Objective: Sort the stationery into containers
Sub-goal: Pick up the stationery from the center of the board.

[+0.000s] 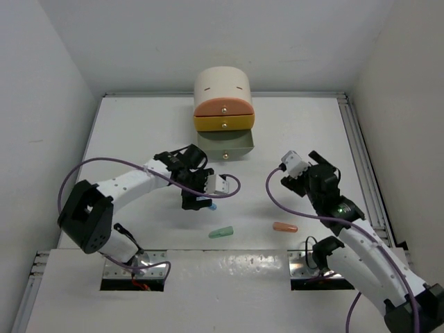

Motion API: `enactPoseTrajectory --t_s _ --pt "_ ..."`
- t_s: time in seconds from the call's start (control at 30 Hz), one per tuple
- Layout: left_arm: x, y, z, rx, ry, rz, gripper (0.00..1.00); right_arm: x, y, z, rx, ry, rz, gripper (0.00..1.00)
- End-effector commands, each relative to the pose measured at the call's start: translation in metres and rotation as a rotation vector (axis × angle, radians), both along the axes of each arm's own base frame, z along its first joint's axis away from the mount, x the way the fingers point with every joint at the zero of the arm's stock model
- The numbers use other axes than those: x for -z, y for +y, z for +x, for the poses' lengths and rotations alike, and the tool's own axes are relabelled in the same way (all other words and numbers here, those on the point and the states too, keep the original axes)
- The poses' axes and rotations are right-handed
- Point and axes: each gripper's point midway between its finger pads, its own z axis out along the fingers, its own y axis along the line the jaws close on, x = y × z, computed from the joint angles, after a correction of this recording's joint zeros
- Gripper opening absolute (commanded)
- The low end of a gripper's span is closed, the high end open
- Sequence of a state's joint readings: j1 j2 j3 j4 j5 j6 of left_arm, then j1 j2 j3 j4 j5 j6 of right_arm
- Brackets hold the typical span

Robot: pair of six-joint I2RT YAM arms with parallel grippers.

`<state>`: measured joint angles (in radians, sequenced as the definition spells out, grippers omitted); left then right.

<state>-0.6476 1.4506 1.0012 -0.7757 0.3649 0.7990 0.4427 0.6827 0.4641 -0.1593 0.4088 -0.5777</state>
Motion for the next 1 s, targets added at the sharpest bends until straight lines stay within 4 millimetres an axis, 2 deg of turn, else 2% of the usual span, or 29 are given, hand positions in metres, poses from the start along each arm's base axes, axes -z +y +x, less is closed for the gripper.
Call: enactPoseTrajectory --t_s 0.0,0.2,0.33,0.5,0.63,0.73,0.9,0.97 --pt "0.007 -0.013 0.018 0.065 -0.09 -0.001 0.82 0.057 0.01 -0.048 -0.057 0.355 0.102 0.9" --pt "0.034 -0.022 0.024 0.119 -0.098 0.038 0.79 0.079 0.023 -0.077 -0.138 0.53 0.182 0.87" --pt "0.048 -0.024 0.031 0.131 -0.129 0.075 0.78 0.086 0.021 -0.083 -0.12 0.559 0.193 0.87" --pt "0.056 -0.033 0.035 0.154 -0.156 0.071 0.75 0.092 0.025 -0.093 -0.137 0.611 0.225 0.85" --pt "0.064 -0.033 0.032 0.173 -0.178 0.068 0.66 0.094 0.028 -0.101 -0.143 0.652 0.259 0.76" --pt "0.07 -0.029 0.027 0.202 -0.191 0.071 0.57 0.093 0.029 -0.104 -0.126 0.663 0.306 0.75" --pt "0.078 -0.022 0.017 0.181 -0.169 0.076 0.35 0.097 0.027 -0.103 -0.059 0.689 0.376 0.75" --pt "0.067 -0.026 0.026 0.15 -0.176 0.067 0.25 0.098 0.026 -0.104 -0.052 0.704 0.389 0.74"
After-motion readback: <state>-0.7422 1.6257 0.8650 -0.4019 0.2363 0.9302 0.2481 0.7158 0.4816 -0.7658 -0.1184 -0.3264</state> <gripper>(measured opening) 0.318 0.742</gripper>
